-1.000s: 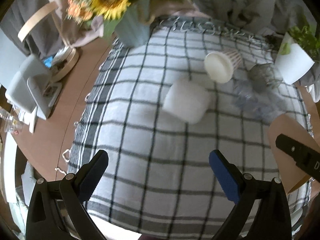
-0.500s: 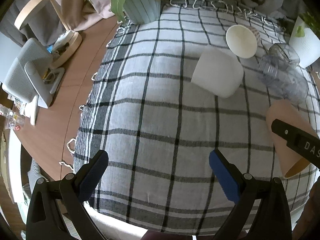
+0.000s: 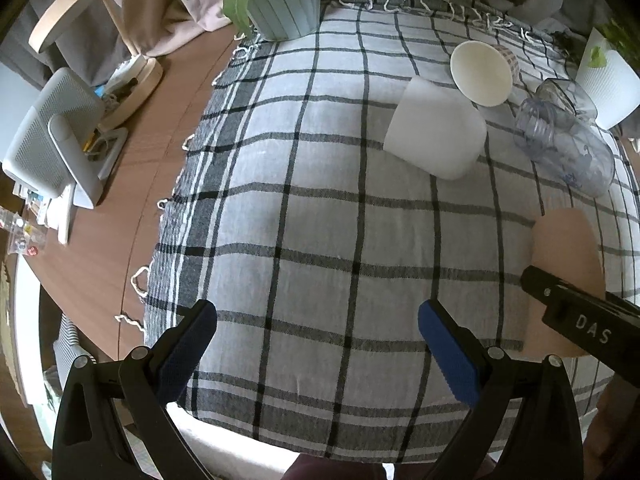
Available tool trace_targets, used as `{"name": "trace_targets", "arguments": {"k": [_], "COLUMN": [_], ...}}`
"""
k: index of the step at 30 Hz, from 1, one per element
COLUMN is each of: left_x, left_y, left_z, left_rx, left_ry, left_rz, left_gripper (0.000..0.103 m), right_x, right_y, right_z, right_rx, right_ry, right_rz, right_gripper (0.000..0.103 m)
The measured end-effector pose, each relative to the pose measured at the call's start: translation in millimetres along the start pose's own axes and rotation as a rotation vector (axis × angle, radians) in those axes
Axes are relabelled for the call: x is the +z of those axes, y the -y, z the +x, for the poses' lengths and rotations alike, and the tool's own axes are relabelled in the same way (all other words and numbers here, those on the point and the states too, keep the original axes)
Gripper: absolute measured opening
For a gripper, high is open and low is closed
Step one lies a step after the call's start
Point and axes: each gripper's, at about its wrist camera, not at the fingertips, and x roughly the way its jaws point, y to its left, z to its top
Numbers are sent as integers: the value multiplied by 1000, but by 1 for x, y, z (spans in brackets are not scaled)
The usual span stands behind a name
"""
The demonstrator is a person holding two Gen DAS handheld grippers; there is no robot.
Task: Flip cup upside down
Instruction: 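Lift the tan cup with the right tool toward the left tool, then close the left tool on the tan cup while the right tool releases it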
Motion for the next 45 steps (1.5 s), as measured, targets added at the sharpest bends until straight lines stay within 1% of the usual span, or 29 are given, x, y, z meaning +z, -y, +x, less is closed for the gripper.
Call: {"name": "trace_targets", "arguments": {"k": [2, 6, 8, 10, 13, 16, 18, 22, 26, 28, 29, 32, 36, 40, 42, 44, 45], "left_x": [-1, -1, -1, -1, 1, 4, 7, 14, 22, 26, 29, 36, 43, 50, 56, 62, 64], "left_y": [0, 1, 0, -1, -1, 3, 9, 32, 60, 73, 81, 101, 127, 148, 158, 165, 168], "left_z": [-1, -2, -4, -8, -17, -27, -34, -47, -53, -53, -50, -45, -36, -26, -19, -12, -8], "left_rx": [1, -2, -5, 1, -10, -25, -43, -88, -126, -153, -183, -216, -237, -238, -234, -254, -249], "left_ry": [0, -1, 3, 14, 33, 52, 66, 87, 86, 66, 43, 0, -44, -67, -95, -118, -138], "left_rz": [-1, -8, -14, -20, -26, -19, -8, 51, 126, 159, 178, 217, 262, 309, 327, 341, 343], "left_gripper": [103, 103, 103, 103, 103, 103, 103, 103, 103, 103, 103, 103, 103, 103, 101, 101, 100], "right_x": [-2, -4, -5, -6, -12, -17, -18, -15, -14, -13, -14, -15, -16, -16, -15, -14, -14], "right_y": [1, 2, 2, 5, 10, 17, 24, 40, 61, 69, 76, 96, 119, 136, 143, 150, 152], "right_z": [3, 3, 4, 1, -18, -50, -69, -95, -105, -103, -103, -99, -96, -91, -87, -83, -82], "right_rx": [5, 19, 32, 44, 71, 109, 113, 77, 61, 50, 49, 51, 39, 30, 30, 35, 38], "right_ry": [-13, -9, -20, -20, 0, 54, 97, 167, 184, 180, 174, 154, 153, 143, 136, 124, 120], "right_rz": [5, 16, 24, 34, 42, 64, 80, 109, 163, 192, 214, 282, 355, 411, 429, 451, 462], "right_gripper": [71, 72, 78, 79, 79, 82, 83, 83, 83, 83, 83, 83, 83, 83, 83, 83, 83]}}
